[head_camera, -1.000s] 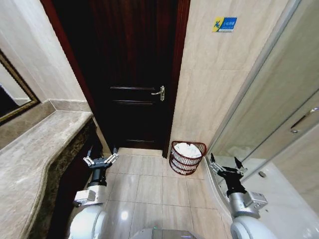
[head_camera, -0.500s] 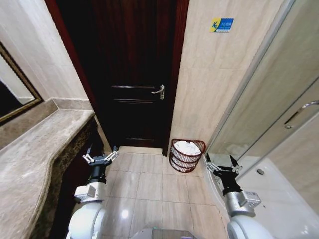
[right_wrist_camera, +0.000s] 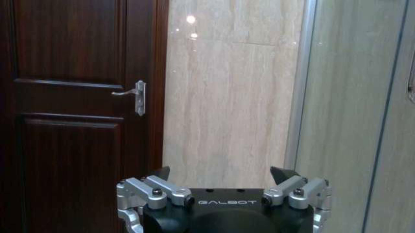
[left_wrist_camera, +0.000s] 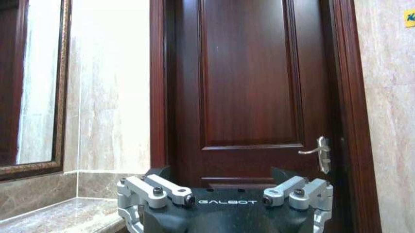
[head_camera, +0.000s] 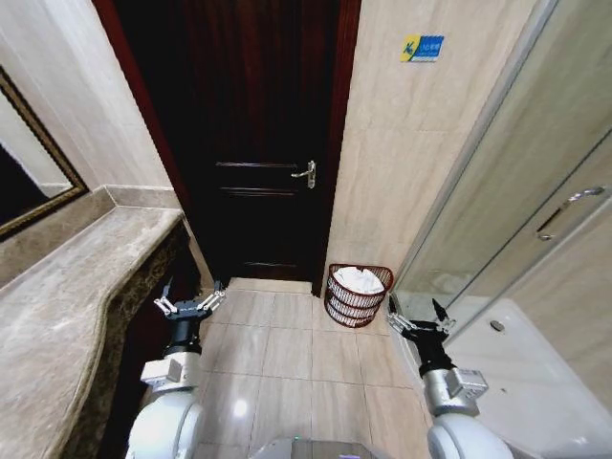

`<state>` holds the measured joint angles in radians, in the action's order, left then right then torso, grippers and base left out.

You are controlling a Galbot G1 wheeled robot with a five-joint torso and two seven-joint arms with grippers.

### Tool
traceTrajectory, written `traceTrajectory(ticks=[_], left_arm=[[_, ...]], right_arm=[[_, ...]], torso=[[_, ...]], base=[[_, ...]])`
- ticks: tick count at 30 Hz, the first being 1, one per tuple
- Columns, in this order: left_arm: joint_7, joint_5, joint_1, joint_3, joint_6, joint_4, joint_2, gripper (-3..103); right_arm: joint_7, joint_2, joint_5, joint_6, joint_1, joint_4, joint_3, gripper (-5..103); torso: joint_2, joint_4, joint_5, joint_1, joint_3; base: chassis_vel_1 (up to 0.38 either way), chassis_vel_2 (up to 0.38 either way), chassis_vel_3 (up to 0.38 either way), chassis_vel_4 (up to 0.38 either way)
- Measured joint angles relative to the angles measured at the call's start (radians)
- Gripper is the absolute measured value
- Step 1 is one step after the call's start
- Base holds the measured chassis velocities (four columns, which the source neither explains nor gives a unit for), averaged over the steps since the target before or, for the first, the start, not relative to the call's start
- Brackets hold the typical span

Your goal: Discard the used towel into the hamper.

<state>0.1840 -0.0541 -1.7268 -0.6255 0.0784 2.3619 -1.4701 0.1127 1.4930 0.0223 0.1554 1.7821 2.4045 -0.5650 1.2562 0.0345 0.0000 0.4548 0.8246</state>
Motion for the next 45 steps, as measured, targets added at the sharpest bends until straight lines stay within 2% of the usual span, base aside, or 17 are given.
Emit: traceTrajectory(ticks=[37, 45], left_arm=[[-0.019, 0.033, -0.010, 0.013, 0.000, 0.014, -0.023, 100], [-0.002, 0.051, -0.009, 0.010, -0.002, 0.011, -0.026, 100]], right_arm=[[0.007, -0.007, 0.033, -0.034, 0.030, -0.002, -0.015, 100], [0.008, -0.008, 0.037, -0.043, 0.030, -0.004, -0.015, 100]], torso=[[0.000, -0.0001, 0.0002, 0.000, 0.000], [0.000, 0.0000, 0.0000, 0.000, 0.000]], base=[[0.042, -0.046, -0.040, 0.045], [0.052, -0.044, -0.043, 0.055]])
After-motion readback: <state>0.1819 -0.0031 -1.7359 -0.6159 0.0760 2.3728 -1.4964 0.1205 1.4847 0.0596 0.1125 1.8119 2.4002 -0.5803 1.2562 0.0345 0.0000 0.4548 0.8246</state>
